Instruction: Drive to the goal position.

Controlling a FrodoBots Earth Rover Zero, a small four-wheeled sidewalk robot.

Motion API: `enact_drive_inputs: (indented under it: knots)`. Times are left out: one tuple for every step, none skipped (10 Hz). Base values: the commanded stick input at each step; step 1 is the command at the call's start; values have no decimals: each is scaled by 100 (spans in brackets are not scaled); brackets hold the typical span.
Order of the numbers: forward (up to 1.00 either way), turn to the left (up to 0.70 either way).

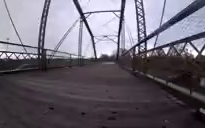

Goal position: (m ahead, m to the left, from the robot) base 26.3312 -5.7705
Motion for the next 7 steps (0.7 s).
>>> enact_drive_inputs:
  knots:
    - [100, 0]
    - [100, 0]
    - [100, 0]
    - [100, 0]
    - [100, 0]
    - [100, 0]
    - [100, 0]
